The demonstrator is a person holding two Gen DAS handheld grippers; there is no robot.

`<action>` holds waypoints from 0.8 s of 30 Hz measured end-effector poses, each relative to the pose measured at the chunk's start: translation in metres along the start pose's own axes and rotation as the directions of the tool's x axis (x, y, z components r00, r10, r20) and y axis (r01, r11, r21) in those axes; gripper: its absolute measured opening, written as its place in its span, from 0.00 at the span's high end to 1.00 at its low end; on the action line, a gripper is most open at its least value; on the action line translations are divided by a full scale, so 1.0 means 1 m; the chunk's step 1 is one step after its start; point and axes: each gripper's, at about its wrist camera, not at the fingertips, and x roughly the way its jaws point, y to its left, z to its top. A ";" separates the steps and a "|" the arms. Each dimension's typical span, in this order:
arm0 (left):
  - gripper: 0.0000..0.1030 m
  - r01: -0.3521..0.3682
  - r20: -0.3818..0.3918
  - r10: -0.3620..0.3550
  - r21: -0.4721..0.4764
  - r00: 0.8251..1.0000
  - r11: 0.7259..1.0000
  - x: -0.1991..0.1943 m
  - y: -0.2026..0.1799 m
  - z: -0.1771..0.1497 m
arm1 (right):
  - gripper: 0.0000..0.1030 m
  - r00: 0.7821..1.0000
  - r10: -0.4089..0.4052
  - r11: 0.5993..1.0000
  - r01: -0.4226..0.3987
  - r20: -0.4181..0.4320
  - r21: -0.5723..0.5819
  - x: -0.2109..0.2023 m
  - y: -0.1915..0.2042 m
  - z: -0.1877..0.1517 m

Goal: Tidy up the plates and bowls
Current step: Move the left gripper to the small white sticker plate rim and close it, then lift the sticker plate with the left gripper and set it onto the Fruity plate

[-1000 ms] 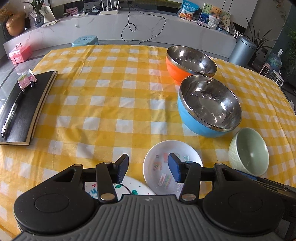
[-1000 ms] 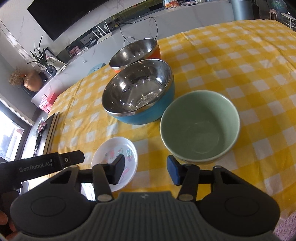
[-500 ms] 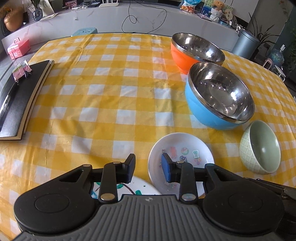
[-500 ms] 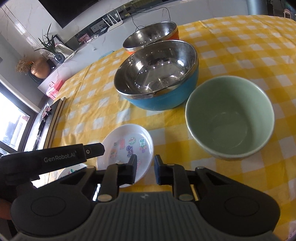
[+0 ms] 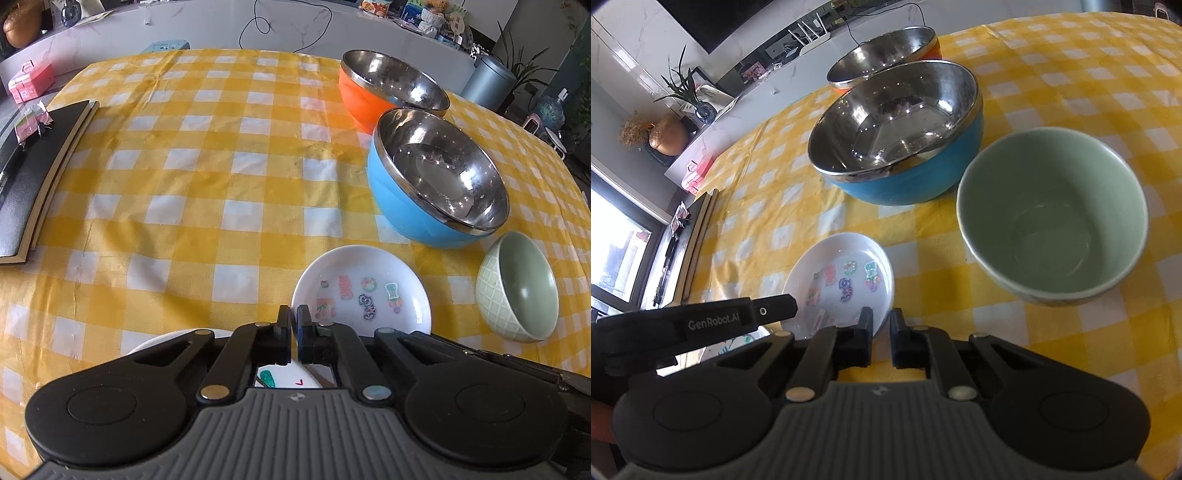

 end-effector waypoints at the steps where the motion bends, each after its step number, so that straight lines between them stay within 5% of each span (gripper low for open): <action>1: 0.98 0.009 0.009 -0.008 -0.006 1.000 1.000 -0.002 0.001 0.000 | 0.94 1.000 0.000 1.000 0.000 0.005 0.002 -0.001 0.000 0.001; 13: 0.98 0.056 0.101 -0.056 0.000 0.993 0.998 -0.069 0.009 0.001 | 0.96 0.994 0.069 0.997 -0.067 0.081 -0.034 -0.039 0.016 0.004; 24: 0.96 0.025 -0.006 -0.027 -0.169 1.000 0.985 -0.089 0.074 -0.042 | 0.97 0.982 0.173 0.981 -0.179 -0.079 -0.074 -0.034 0.061 -0.025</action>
